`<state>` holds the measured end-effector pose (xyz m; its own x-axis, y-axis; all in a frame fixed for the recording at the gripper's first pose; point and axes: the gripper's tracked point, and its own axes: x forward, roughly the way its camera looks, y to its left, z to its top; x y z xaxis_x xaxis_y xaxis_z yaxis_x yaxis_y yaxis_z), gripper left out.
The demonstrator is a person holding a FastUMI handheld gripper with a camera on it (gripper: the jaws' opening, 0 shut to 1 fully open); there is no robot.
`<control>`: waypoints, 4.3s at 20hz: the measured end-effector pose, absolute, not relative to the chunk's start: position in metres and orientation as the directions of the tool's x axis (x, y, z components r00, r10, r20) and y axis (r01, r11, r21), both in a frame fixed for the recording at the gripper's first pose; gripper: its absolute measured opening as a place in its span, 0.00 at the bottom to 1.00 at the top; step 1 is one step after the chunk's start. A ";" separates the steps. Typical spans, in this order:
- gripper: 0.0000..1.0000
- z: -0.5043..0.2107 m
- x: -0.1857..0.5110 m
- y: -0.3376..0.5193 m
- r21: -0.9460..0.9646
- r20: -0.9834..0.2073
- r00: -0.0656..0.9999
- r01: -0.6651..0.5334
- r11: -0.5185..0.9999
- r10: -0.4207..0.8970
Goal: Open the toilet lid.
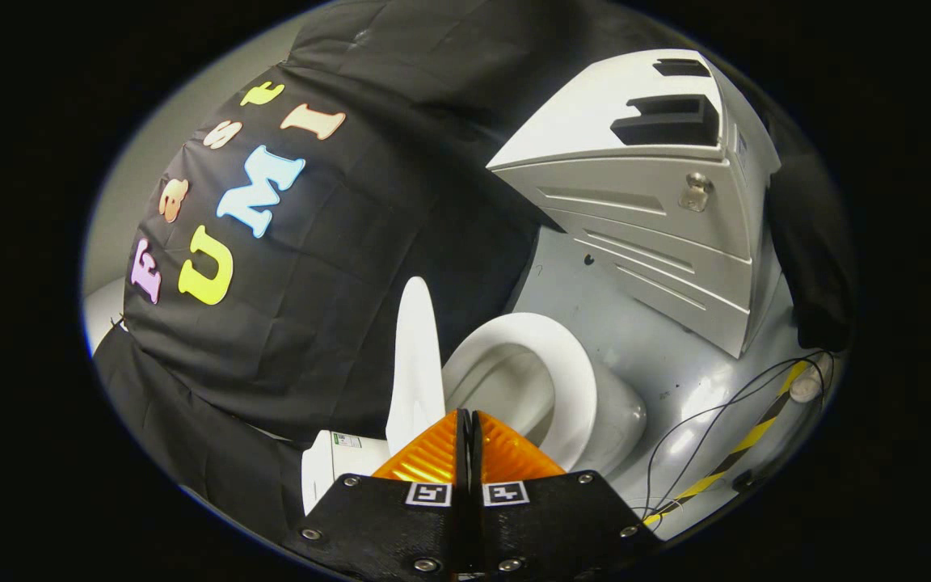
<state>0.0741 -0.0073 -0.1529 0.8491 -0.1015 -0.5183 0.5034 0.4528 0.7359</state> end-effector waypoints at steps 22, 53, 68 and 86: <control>0.00 -0.100 0.082 0.020 0.602 -0.513 0.836 0.511 0.613 -0.194; 0.00 -0.010 0.104 0.103 0.229 -0.407 0.858 0.428 0.874 -0.313; 0.00 0.029 0.119 0.165 0.140 -0.317 0.899 0.359 0.923 -0.302; 0.00 0.065 0.142 0.265 0.003 -0.227 0.945 0.243 0.970 -0.236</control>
<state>0.1424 0.2653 0.0652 0.9447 -0.2364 -0.2271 0.2435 0.9699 0.0031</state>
